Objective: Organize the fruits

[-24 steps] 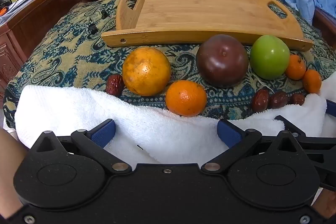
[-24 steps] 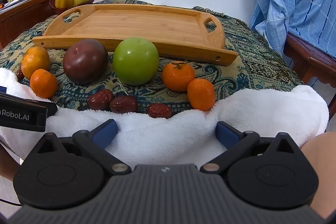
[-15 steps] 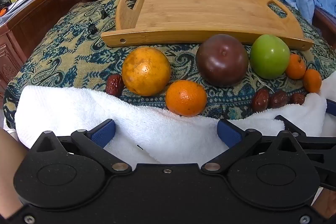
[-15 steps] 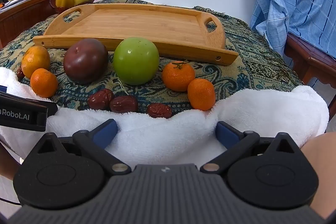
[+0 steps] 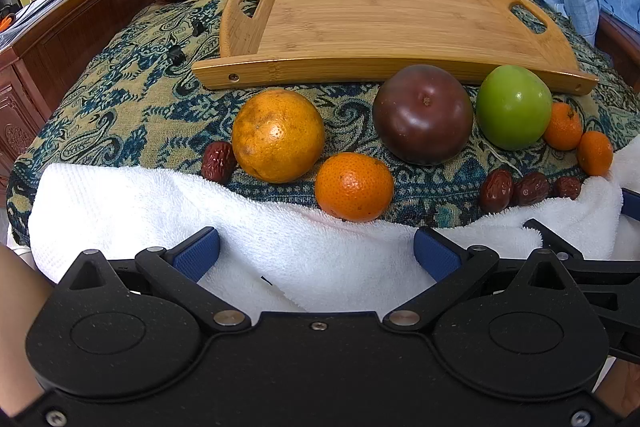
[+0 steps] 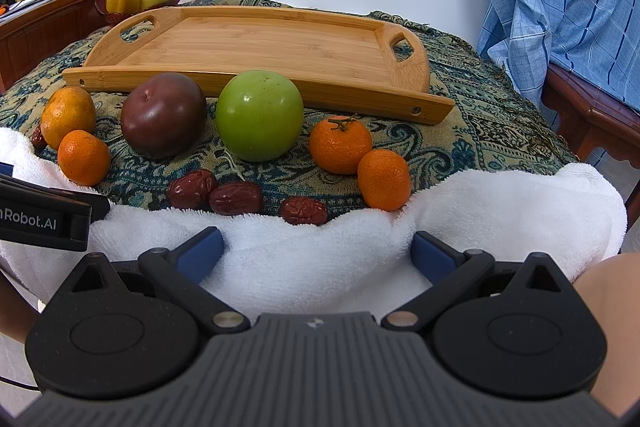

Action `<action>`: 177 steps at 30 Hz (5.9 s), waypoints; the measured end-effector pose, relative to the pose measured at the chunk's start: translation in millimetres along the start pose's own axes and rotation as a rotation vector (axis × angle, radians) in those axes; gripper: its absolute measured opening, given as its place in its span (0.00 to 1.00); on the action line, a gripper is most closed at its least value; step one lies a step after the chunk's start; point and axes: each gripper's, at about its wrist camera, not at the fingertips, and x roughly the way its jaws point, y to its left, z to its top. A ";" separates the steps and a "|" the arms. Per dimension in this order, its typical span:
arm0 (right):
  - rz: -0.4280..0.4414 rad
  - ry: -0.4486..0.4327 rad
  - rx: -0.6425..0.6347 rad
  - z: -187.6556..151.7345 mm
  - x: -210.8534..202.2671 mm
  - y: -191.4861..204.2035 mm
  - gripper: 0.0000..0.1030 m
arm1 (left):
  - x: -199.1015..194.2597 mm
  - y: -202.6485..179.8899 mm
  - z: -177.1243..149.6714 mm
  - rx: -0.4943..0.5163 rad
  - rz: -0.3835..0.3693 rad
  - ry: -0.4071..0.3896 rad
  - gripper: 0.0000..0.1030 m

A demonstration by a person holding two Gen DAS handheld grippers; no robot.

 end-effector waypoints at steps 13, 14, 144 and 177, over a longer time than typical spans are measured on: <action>0.002 0.002 0.000 -0.4 0.7 0.2 1.00 | 0.0 0.0 -0.1 0.001 0.001 0.000 1.00; 0.001 0.002 -0.001 -0.4 0.7 0.2 1.00 | 0.0 -0.2 0.0 0.001 0.001 0.000 1.00; 0.158 -0.167 0.024 128.0 7.1 -32.9 0.32 | -28.4 6.4 114.4 0.021 -0.126 -0.223 0.37; 0.221 0.101 0.242 198.1 170.7 -65.8 0.32 | 121.0 22.2 213.9 -0.156 -0.127 -0.042 0.37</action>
